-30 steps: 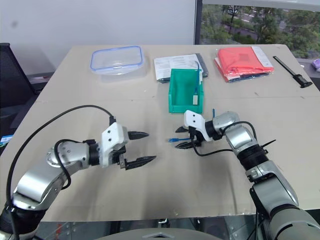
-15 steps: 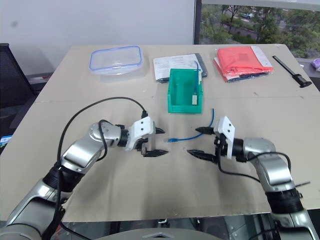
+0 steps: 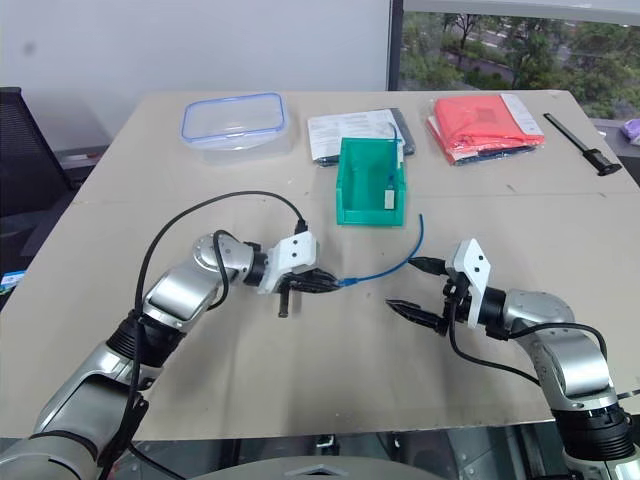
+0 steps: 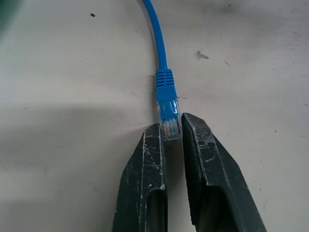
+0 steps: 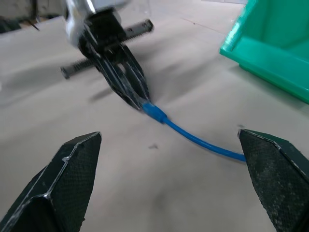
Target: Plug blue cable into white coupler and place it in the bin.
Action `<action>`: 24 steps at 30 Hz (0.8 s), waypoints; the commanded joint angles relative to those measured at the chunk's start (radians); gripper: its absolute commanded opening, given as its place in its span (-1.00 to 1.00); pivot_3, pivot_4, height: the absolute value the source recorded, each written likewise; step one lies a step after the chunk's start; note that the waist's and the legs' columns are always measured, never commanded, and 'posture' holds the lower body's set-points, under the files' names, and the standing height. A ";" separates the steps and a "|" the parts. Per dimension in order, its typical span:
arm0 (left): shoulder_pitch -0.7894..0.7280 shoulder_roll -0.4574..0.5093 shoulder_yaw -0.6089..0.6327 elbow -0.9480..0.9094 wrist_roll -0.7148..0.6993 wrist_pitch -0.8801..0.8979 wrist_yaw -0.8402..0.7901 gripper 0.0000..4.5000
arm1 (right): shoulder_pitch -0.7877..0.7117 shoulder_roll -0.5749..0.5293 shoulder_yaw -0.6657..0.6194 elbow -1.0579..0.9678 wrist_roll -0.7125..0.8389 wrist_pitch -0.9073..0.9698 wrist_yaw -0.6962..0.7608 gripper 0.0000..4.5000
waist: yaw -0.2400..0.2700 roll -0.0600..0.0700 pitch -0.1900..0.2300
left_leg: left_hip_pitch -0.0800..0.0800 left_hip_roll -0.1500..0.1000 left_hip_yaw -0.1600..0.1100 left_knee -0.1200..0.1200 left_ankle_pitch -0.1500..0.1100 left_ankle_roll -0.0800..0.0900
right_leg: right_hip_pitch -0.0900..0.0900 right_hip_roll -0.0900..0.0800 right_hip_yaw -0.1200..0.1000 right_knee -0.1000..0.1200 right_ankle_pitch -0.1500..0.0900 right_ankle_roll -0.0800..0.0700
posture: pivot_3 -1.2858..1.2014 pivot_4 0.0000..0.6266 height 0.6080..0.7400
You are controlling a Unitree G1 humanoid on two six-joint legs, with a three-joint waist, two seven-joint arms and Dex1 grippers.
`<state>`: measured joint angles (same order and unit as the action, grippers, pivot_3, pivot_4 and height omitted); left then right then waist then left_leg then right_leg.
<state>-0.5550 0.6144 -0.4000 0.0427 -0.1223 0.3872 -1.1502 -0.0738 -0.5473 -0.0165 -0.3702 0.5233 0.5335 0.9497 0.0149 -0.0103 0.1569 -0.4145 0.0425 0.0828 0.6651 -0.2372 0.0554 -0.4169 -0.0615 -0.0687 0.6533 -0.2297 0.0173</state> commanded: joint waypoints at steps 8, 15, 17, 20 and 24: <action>-0.002 -0.151 0.267 -0.213 -0.451 0.530 0.061 -0.99 | 0.080 0.086 -0.071 -0.091 0.519 0.353 -0.115 1.00 | -0.005 -0.005 0.003 | -0.002 0.001 -0.003 0.004 0.000 0.000 | 0.001 -0.002 0.000 0.001 -0.001 0.002 | 0.03 -0.52 0.94; -0.023 -0.177 0.385 -0.267 -0.684 0.776 0.127 -0.99 | 0.011 0.179 -0.123 -0.042 0.659 0.353 -0.219 1.00 | -0.003 -0.004 0.003 | 0.000 0.000 -0.006 0.004 0.000 0.000 | 0.002 0.000 -0.001 0.004 -0.002 0.003 | 0.03 -0.52 0.94; -0.025 -0.184 0.402 -0.265 -0.717 0.806 0.150 -0.99 | 0.002 0.189 -0.123 -0.043 0.673 0.352 -0.233 1.00 | -0.003 -0.004 0.003 | 0.000 0.000 -0.006 0.004 0.000 0.000 | 0.002 0.000 -0.001 0.004 -0.002 0.003 | 0.03 -0.52 0.94; -0.025 -0.183 0.407 -0.271 -0.756 0.836 0.167 -0.99 | -0.004 0.210 -0.125 -0.048 0.703 0.342 -0.257 1.00 | -0.001 -0.005 0.003 | -0.001 -0.001 -0.006 0.003 0.000 0.000 | 0.002 -0.001 -0.001 0.004 -0.002 0.003 | 0.03 -0.52 0.94; -0.017 -0.182 0.408 -0.278 -0.791 0.856 0.187 -1.00 | -0.017 0.228 -0.129 -0.062 0.737 0.330 -0.281 0.76 | -0.002 -0.005 0.003 | -0.001 -0.001 -0.005 0.004 0.000 0.000 | 0.002 -0.001 0.000 0.004 -0.002 0.002 | 0.03 -0.52 0.94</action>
<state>-0.5652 0.4330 -0.0085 -0.1907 -0.8752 1.2368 -0.9681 -0.0722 -0.3264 -0.1253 -0.3945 1.2246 0.8858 0.6778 0.0131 -0.0149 0.1596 -0.4153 0.0410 0.0774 0.6687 -0.2375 0.0557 -0.4152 -0.0627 -0.0689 0.6569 -0.2312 0.0196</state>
